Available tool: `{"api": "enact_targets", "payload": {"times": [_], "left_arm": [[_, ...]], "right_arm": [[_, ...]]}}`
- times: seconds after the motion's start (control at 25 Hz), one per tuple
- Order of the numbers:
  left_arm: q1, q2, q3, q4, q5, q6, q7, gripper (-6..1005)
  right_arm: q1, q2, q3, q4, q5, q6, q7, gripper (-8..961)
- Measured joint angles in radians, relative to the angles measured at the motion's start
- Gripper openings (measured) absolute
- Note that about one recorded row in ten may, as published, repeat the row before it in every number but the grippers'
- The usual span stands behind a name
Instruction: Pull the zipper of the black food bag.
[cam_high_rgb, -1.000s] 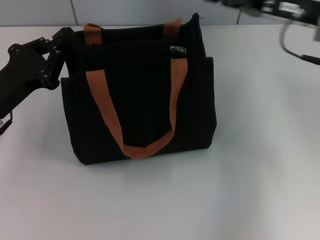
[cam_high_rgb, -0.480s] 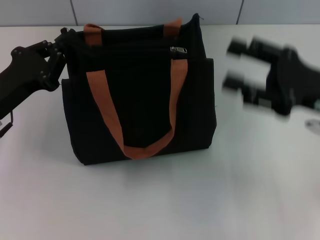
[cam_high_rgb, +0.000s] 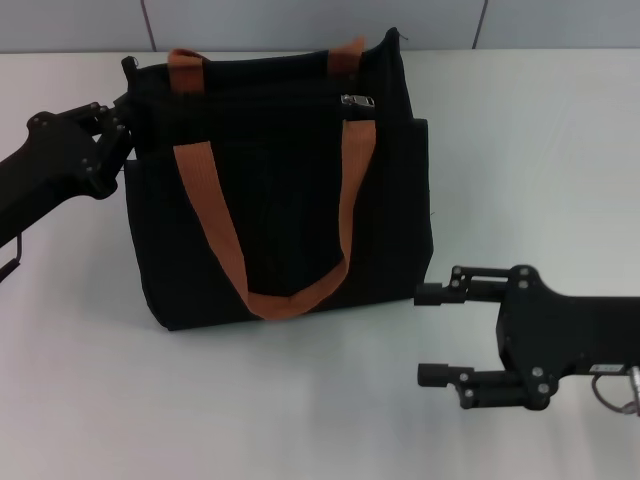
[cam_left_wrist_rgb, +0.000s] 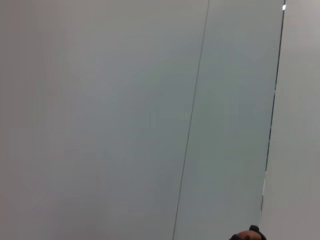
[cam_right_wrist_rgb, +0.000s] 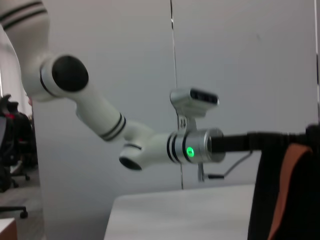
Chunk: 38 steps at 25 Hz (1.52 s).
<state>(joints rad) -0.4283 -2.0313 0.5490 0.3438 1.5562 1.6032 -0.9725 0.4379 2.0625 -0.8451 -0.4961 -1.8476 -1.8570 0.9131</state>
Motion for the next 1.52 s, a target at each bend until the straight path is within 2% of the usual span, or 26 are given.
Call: {"api": "enact_targets", "payload": {"times": [0.24,0.4,0.44,0.48,0.56,0.6,0.64,0.76,0.8,0.84,0.92,1.08,1.12,1.16,1.28,1.32,1.36,1.52], "left_arm": [[0.002,0.002,-0.003,0.006,0.001,-0.014,-0.045,32],[0.012,0.020,0.020,0.025,0.002,-0.024,-0.118,32],[0.026,0.034,0.052,0.059,0.002,-0.026,-0.174,32],[0.026,0.034,0.052,0.059,0.002,-0.026,-0.174,32],[0.045,0.055,0.088,0.108,0.003,-0.026,-0.248,32],[0.045,0.055,0.088,0.108,0.003,-0.026,-0.248,63],[0.066,0.089,0.111,0.153,0.003,-0.015,-0.342,93],[0.078,0.115,0.096,0.168,-0.003,0.009,-0.406,185],[0.080,0.122,0.073,0.168,-0.008,0.033,-0.421,216],[0.081,0.127,0.012,0.163,-0.014,0.109,-0.432,306],[0.079,0.123,0.002,0.164,-0.015,0.136,-0.425,486],[0.063,0.088,0.028,0.171,0.006,0.281,-0.293,622],[0.063,0.088,0.028,0.171,0.006,0.281,-0.293,656],[0.060,0.073,0.062,0.173,0.013,0.329,-0.220,690],[0.059,0.045,0.208,0.174,0.018,0.388,-0.096,776],[0.059,0.044,0.217,0.174,0.019,0.389,-0.092,805],[0.061,0.038,0.292,0.173,0.036,0.386,-0.069,834],[0.068,0.025,0.340,0.165,0.110,0.362,-0.050,834]], "right_arm": [[-0.007,0.012,0.000,0.009,-0.019,0.044,-0.008,699],[-0.007,0.012,0.000,0.009,-0.019,0.051,-0.009,699],[-0.007,0.013,0.000,0.010,-0.020,0.052,-0.009,699],[-0.007,0.013,0.000,0.010,-0.020,0.052,-0.009,699],[-0.007,0.013,0.000,0.010,-0.020,0.055,-0.009,699],[-0.006,0.013,0.000,0.010,-0.020,0.059,-0.009,699],[-0.004,0.013,0.000,0.010,-0.020,0.069,-0.009,699],[-0.002,0.013,0.000,0.010,-0.021,0.076,-0.009,699],[-0.002,0.013,0.000,0.010,-0.021,0.079,-0.009,699],[0.000,0.014,0.000,0.010,-0.021,0.080,-0.010,699],[0.002,0.014,0.000,0.010,-0.021,0.080,-0.010,699],[0.009,0.015,0.003,0.013,-0.015,0.081,-0.011,699],[0.010,0.016,0.005,0.013,-0.013,0.081,-0.011,699],[0.010,0.016,0.006,0.014,-0.013,0.081,-0.011,699],[0.017,0.016,0.005,0.023,-0.012,0.081,-0.011,699],[0.023,0.016,0.001,0.029,-0.012,0.081,-0.011,699],[0.024,0.016,0.000,0.031,-0.013,0.081,-0.011,699],[0.025,0.016,-0.002,0.039,-0.018,0.081,-0.011,699]]}}
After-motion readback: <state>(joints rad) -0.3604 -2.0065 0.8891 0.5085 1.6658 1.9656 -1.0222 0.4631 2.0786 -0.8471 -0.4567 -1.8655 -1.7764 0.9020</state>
